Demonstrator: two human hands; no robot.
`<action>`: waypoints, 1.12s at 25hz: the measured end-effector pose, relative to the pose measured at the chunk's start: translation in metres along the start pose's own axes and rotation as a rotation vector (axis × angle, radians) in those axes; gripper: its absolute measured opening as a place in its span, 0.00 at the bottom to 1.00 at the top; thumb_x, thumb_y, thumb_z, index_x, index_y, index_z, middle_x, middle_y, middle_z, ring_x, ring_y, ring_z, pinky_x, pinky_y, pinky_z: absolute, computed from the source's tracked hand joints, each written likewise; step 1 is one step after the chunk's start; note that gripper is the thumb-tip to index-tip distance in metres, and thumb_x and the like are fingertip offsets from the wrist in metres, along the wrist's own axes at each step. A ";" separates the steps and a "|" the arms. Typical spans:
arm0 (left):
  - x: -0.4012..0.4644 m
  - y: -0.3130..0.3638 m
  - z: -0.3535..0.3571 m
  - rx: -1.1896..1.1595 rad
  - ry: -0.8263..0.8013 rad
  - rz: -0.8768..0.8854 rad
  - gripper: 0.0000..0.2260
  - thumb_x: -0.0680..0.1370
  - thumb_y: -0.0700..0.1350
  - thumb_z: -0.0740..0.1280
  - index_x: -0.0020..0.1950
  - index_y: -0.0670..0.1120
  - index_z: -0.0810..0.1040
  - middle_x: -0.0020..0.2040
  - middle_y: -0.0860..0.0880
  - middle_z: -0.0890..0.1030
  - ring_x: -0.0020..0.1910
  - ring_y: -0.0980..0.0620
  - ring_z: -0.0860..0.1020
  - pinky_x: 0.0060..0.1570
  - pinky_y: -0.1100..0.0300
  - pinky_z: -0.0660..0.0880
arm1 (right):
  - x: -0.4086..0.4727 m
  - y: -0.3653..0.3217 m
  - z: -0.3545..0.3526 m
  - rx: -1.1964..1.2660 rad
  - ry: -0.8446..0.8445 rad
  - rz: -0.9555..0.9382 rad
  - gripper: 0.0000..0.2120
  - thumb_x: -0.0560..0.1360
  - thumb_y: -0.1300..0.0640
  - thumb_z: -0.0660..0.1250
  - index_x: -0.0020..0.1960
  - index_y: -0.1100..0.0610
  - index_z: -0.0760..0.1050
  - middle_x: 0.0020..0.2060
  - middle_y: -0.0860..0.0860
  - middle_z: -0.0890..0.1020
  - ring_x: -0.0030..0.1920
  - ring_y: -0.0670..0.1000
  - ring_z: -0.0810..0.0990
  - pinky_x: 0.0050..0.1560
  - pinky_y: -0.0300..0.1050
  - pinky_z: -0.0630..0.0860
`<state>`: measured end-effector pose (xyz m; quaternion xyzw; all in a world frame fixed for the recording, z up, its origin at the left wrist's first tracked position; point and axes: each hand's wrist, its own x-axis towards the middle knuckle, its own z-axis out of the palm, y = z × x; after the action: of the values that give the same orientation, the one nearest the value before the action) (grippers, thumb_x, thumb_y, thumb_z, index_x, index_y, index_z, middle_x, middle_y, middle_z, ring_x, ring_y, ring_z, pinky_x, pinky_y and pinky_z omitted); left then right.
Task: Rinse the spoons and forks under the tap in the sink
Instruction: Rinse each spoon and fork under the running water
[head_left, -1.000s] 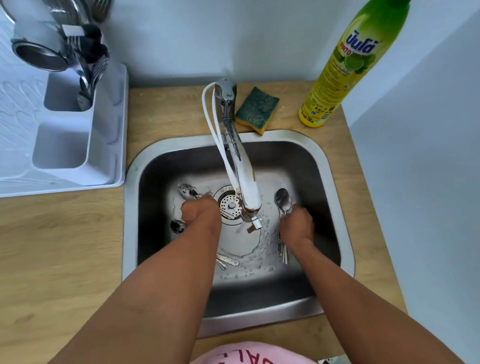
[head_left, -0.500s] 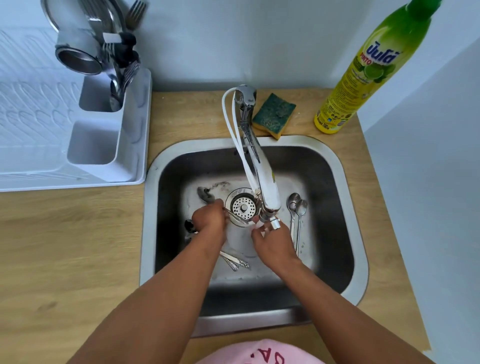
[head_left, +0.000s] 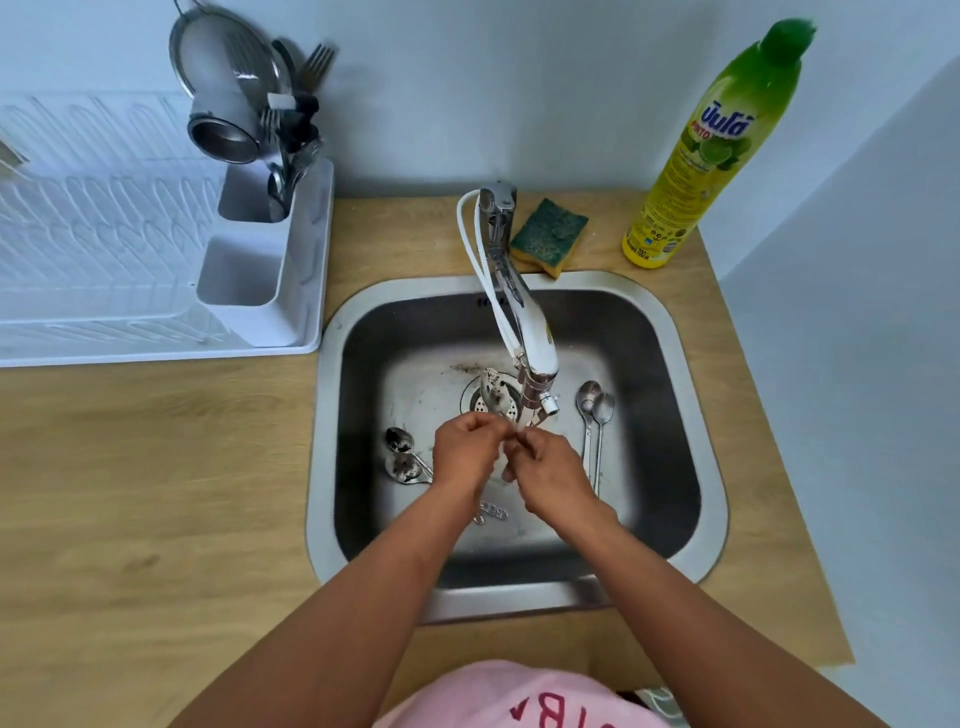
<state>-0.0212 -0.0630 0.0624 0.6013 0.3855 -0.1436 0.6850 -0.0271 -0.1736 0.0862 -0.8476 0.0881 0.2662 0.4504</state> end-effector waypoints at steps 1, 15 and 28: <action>-0.003 0.000 0.002 0.027 0.007 0.014 0.04 0.75 0.39 0.71 0.42 0.44 0.85 0.38 0.45 0.84 0.34 0.50 0.75 0.31 0.61 0.72 | -0.005 -0.001 -0.002 0.068 0.004 0.033 0.11 0.83 0.58 0.60 0.58 0.53 0.80 0.35 0.50 0.82 0.22 0.38 0.74 0.28 0.38 0.69; -0.013 0.021 0.018 -0.074 -0.083 -0.029 0.07 0.80 0.38 0.68 0.55 0.39 0.85 0.32 0.52 0.87 0.26 0.60 0.80 0.28 0.66 0.73 | -0.058 -0.017 -0.027 0.499 -0.035 0.140 0.11 0.82 0.60 0.60 0.49 0.61 0.80 0.22 0.51 0.73 0.17 0.49 0.63 0.20 0.38 0.64; -0.008 0.021 0.000 -0.235 -0.281 -0.051 0.08 0.83 0.39 0.62 0.53 0.46 0.81 0.35 0.50 0.83 0.29 0.53 0.78 0.39 0.57 0.74 | -0.009 -0.018 -0.015 1.103 -0.105 0.400 0.11 0.80 0.51 0.66 0.46 0.59 0.76 0.27 0.52 0.74 0.19 0.44 0.63 0.18 0.34 0.60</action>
<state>-0.0122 -0.0600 0.0831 0.4813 0.3151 -0.1976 0.7937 -0.0220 -0.1762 0.1111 -0.4406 0.3491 0.3025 0.7697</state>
